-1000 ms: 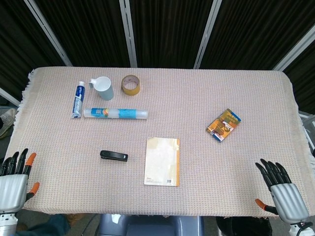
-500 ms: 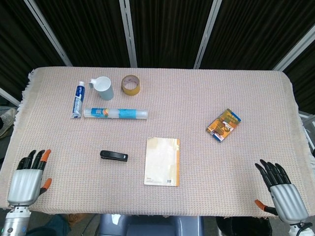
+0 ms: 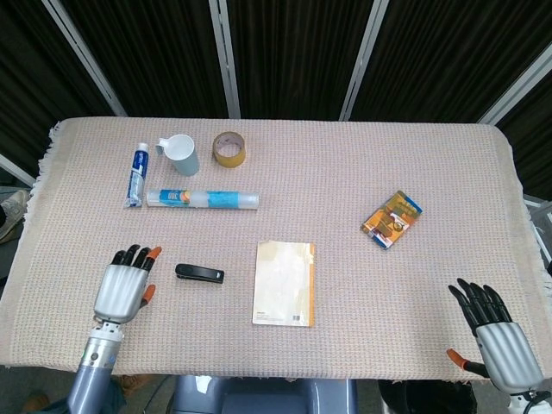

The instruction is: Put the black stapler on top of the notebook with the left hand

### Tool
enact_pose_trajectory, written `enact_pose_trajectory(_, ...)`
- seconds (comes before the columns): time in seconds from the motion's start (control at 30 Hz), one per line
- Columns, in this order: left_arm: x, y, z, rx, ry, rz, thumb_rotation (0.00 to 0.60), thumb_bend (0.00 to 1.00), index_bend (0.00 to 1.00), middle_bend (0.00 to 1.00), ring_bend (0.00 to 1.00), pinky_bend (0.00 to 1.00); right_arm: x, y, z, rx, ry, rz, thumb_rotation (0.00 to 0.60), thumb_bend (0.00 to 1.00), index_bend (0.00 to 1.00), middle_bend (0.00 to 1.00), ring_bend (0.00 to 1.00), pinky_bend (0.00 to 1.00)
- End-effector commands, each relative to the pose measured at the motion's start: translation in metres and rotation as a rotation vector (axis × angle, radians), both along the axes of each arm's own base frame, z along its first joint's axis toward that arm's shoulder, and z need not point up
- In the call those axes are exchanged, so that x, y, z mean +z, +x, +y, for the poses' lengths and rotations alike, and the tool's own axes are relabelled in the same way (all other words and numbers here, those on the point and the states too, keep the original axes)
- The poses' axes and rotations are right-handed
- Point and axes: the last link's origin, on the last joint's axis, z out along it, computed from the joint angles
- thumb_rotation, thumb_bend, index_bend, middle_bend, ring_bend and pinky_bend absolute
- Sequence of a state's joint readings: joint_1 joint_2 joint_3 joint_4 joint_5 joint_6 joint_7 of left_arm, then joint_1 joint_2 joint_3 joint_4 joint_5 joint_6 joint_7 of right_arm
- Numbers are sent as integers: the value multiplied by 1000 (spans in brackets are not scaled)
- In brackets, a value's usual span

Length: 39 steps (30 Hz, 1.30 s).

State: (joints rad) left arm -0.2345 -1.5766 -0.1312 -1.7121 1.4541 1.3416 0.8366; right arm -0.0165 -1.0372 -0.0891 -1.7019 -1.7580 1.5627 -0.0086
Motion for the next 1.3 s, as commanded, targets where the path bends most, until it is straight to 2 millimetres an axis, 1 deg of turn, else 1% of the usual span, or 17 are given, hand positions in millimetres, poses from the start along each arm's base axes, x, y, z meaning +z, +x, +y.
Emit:
enact_pose_trajectory(0.03, -17, 12, 8, -22, -31, 19, 600, 260, 225, 264, 190, 320, 1, 0, 2, 6, -2, -7, 600, 72, 0, 0, 0, 0)
enact_pose_trajectory(0.17, -35, 23, 11, -27, -62, 53, 600, 260, 239, 264, 195, 323, 4, -2, 2, 5, -5, -19, 600, 73, 0, 0, 0, 0)
enact_pose_trajectory(0.33, -51, 26, 14, -3, -94, 86, 600, 259, 242, 260, 195, 323, 9, -1, 4, 16, -19, -34, 600, 72, 0, 0, 0, 0)
enact_pose_trajectory(0.5, -56, 23, 14, 13, -96, 117, 600, 259, 241, 258, 195, 323, 12, -3, 4, 17, -26, -42, 600, 72, 0, 0, 0, 0)
enact_pose_trajectory(0.63, -58, 21, 20, 24, -89, 129, 600, 257, 241, 262, 196, 323, 10, -2, 5, 19, -20, -39, 600, 72, 0, 0, 0, 0)
enact_pose_trajectory(0.8, -68, 23, 30, 37, -117, 101, 600, 260, 244, 266, 200, 323, 9, -2, 5, 13, -18, -32, 600, 72, 0, 0, 0, 0)
enact_pose_trajectory(0.97, -80, 27, 35, 32, -141, 98, 600, 261, 254, 270, 205, 324, 10, -3, 4, 7, -24, -33, 600, 71, 0, 0, 0, 0)
enact_pose_trajectory(1.2, -94, 35, 38, 18, -160, 102, 600, 271, 346, 294, 229, 368, 13, -4, 6, 5, -34, -39, 600, 72, 0, 0, 0, 0)
enact_pose_trajectory(1.3, -100, 38, 38, 19, -175, 105, 600, 293, 408, 337, 267, 403, 14, -4, 6, 6, -37, -41, 600, 71, 0, 0, 0, 0)
